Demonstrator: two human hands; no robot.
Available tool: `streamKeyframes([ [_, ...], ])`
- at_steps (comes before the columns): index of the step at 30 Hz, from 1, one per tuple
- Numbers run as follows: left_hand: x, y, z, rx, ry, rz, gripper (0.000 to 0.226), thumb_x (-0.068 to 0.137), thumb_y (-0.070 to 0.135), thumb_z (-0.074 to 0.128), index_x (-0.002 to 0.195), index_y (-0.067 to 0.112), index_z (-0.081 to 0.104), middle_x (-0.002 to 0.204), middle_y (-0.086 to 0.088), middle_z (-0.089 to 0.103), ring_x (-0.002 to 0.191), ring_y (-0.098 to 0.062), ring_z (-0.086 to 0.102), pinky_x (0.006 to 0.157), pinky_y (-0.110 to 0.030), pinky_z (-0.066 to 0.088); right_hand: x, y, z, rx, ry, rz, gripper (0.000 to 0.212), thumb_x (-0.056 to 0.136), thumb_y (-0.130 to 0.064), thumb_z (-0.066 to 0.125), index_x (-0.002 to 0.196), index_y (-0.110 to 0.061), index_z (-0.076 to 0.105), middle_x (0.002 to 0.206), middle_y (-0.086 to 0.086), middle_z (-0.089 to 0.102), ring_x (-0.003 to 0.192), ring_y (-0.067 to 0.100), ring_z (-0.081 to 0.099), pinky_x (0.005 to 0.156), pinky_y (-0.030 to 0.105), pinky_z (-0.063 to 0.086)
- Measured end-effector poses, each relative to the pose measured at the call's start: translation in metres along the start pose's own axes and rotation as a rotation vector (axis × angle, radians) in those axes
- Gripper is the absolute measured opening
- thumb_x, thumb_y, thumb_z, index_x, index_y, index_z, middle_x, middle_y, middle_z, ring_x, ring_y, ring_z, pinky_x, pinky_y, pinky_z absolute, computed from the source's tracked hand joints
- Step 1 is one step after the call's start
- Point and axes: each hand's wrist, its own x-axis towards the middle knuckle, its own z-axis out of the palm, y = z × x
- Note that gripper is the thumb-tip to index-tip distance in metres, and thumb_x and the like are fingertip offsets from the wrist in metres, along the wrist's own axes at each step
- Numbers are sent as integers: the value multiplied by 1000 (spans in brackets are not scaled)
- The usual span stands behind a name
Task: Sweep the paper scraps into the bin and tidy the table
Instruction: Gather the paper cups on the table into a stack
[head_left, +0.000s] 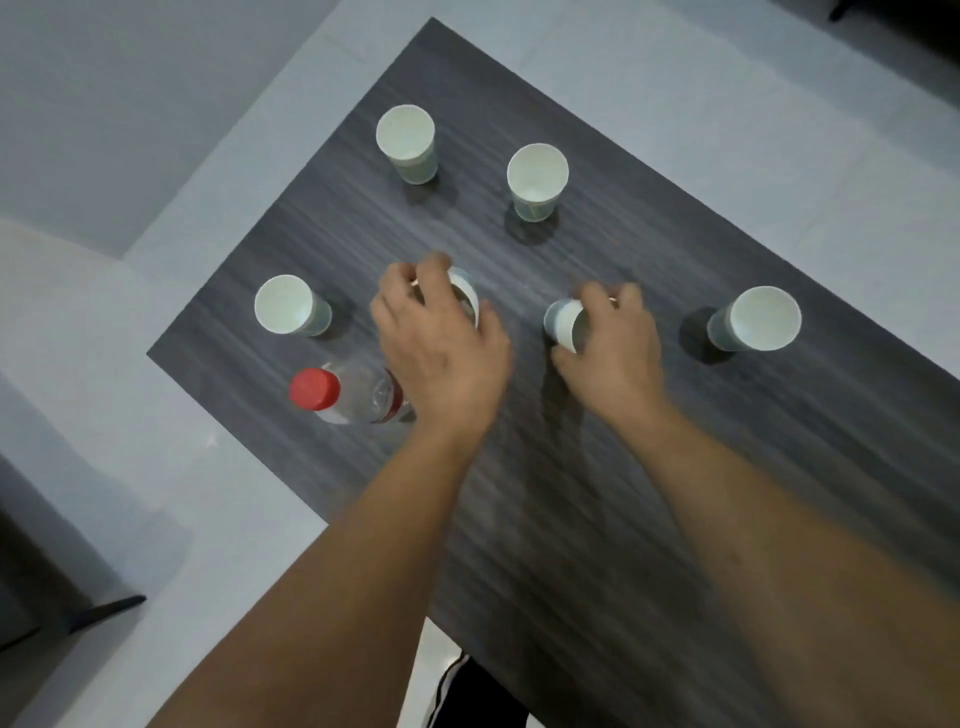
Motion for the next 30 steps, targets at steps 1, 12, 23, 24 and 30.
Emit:
streamKeyframes([
  [1,8,-3,6,53,-56,-10,48,76,29,69,119,17,52,126,-10,48,109,-29,45,87,-38,44,-3,1,-5,27,17,44,55,71,-26,76,121,-20,55,118,10,47,98,33,54,74,30,37],
  [12,-3,-2,47,159,-432,34,45,77,18,64,119,21,50,129,-8,41,111,-33,37,73,-37,36,-17,88,-77,-42,389,439,56,72,-22,76,124,-17,56,121,16,50,103,36,53,82,36,43],
  [23,-60,0,29,182,-856,234,71,66,19,73,127,17,37,127,-8,34,109,-34,42,92,-37,40,-24,68,-54,74,-240,378,51,63,-30,83,107,-22,57,107,6,53,95,31,58,72,26,40],
  [24,-67,-1,22,158,-876,190,72,65,18,74,126,16,36,126,-7,36,109,-32,43,92,-36,40,-37,57,-55,198,-267,424,53,61,-31,85,107,-24,60,107,4,59,95,26,60,72,26,42],
  [30,-95,-12,-40,35,-795,174,62,62,30,77,116,21,49,111,0,61,99,-24,54,82,-31,39,-120,6,-103,739,48,455,53,52,-30,83,100,-36,61,102,-11,65,90,5,63,70,27,54],
])
